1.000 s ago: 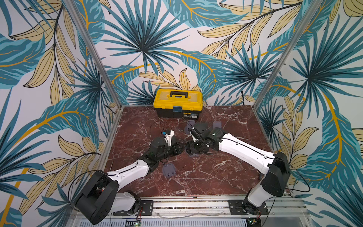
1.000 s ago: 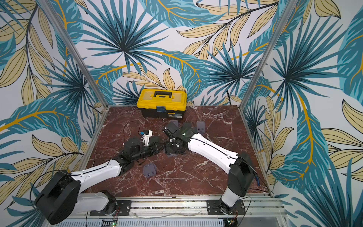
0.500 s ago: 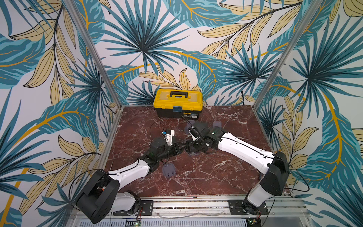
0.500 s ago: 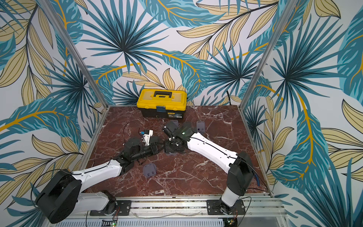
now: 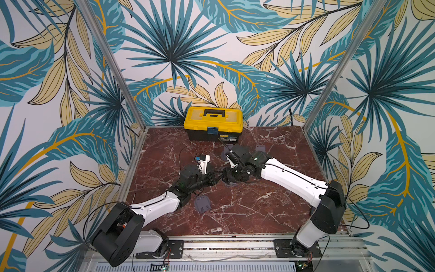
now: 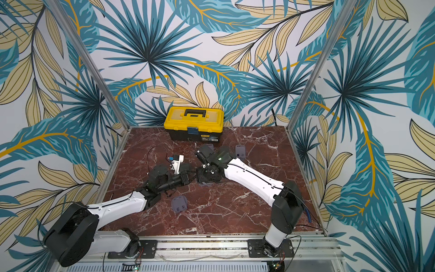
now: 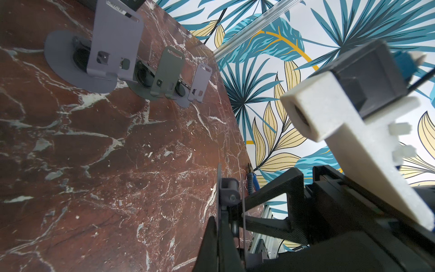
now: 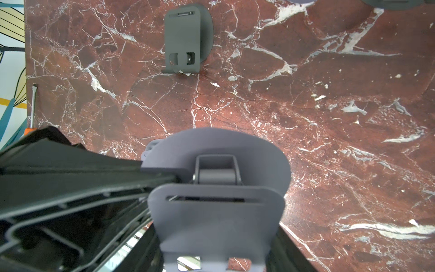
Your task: Open the phone stand
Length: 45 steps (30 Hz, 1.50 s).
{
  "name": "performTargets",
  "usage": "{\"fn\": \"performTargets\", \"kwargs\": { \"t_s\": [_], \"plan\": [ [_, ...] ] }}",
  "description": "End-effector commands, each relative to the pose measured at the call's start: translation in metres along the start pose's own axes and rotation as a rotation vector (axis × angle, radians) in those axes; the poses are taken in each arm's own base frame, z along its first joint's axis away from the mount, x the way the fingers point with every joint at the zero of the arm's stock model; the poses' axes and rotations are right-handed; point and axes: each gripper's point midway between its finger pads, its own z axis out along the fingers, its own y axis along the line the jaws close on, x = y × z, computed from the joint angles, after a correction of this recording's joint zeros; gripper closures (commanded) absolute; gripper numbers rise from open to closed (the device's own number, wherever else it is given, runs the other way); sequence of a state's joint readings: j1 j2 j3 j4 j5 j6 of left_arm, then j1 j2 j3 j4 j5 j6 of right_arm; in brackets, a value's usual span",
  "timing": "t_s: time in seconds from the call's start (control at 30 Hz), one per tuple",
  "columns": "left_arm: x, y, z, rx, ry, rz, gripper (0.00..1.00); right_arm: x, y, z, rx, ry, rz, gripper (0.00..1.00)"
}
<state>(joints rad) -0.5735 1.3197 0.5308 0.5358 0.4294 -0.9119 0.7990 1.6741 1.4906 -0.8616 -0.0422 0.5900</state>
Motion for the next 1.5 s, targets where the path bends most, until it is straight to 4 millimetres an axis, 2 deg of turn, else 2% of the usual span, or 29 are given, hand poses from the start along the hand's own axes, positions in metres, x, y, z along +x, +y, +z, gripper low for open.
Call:
{"fn": "performTargets", "kwargs": {
  "t_s": [0.0,0.07,0.2,0.43,0.7,0.93,1.27,1.47],
  "plan": [
    [0.009,0.024,0.004,-0.074,0.015,0.075,1.00,0.003,0.019,-0.008,-0.080,0.016,-0.036,0.64],
    [0.011,0.030,0.005,-0.096,0.019,0.092,1.00,-0.004,0.010,-0.010,-0.079,0.013,-0.012,0.64],
    [0.013,0.043,0.004,-0.156,0.029,0.134,1.00,-0.003,0.013,-0.015,-0.114,0.024,-0.016,0.64],
    [0.011,0.053,-0.002,-0.234,0.032,0.214,1.00,0.004,0.019,-0.020,-0.162,0.080,-0.036,0.65],
    [0.007,0.053,-0.010,-0.268,0.032,0.324,1.00,0.019,0.017,-0.036,-0.185,0.174,-0.078,0.66],
    [0.006,0.051,-0.012,-0.268,0.040,0.385,1.00,0.024,0.009,-0.046,-0.159,0.201,-0.099,0.66],
    [0.007,0.048,-0.011,-0.260,0.055,0.428,1.00,0.021,0.006,-0.053,-0.140,0.201,-0.120,0.66],
    [0.003,0.041,-0.010,-0.242,0.042,0.406,1.00,0.015,0.006,-0.048,-0.135,0.179,-0.117,0.66]
  ]
}}
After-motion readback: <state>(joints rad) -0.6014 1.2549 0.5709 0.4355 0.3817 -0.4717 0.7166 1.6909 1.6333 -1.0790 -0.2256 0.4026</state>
